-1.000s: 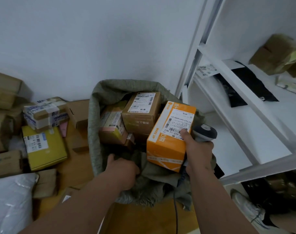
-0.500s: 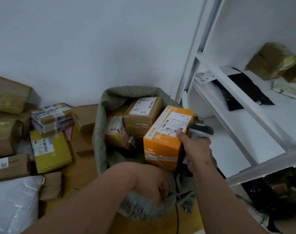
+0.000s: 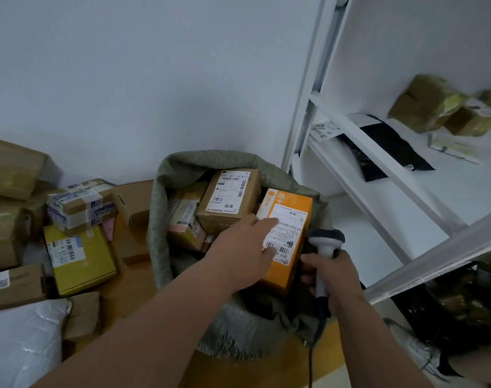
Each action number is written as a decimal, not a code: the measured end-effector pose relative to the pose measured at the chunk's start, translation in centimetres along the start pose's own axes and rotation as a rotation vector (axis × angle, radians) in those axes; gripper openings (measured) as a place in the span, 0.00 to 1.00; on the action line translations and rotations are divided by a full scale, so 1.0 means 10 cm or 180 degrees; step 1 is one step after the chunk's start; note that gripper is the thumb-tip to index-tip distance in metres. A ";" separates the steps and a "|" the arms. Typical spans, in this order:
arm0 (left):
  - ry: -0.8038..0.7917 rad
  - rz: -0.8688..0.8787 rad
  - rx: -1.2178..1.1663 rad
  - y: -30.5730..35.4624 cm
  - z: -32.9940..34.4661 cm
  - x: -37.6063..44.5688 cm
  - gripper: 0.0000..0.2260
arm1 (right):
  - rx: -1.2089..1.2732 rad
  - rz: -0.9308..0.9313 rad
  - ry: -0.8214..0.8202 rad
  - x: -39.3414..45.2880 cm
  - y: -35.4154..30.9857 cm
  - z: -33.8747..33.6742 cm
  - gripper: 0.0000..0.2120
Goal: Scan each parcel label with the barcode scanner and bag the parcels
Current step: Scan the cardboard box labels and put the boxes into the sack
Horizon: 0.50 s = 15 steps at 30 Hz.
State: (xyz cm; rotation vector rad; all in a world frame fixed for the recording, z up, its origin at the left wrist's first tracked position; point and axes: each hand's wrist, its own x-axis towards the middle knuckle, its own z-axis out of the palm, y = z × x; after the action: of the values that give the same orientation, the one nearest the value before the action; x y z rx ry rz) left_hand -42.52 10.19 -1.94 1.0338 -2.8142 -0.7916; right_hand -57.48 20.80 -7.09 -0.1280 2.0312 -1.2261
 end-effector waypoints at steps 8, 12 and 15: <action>-0.1141 0.0389 0.1037 -0.05 0.41 0.12 0.22 | 0.0111 -0.0168 0.0627 0.31 -0.07 -0.27 0.10; -0.1145 0.0297 0.0885 -0.11 0.47 0.08 0.22 | 0.0156 -0.0118 0.0135 0.52 -0.05 -0.19 0.10; -0.1138 0.0195 0.0812 -0.09 0.46 0.09 0.22 | 0.0173 -0.0012 -0.0142 0.65 -0.03 -0.05 0.09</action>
State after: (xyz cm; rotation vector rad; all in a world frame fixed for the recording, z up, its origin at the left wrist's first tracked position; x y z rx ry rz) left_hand -43.64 11.10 -6.48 0.9046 -3.3050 -0.6836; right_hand -62.54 18.14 -10.25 -0.1318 1.9586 -1.2687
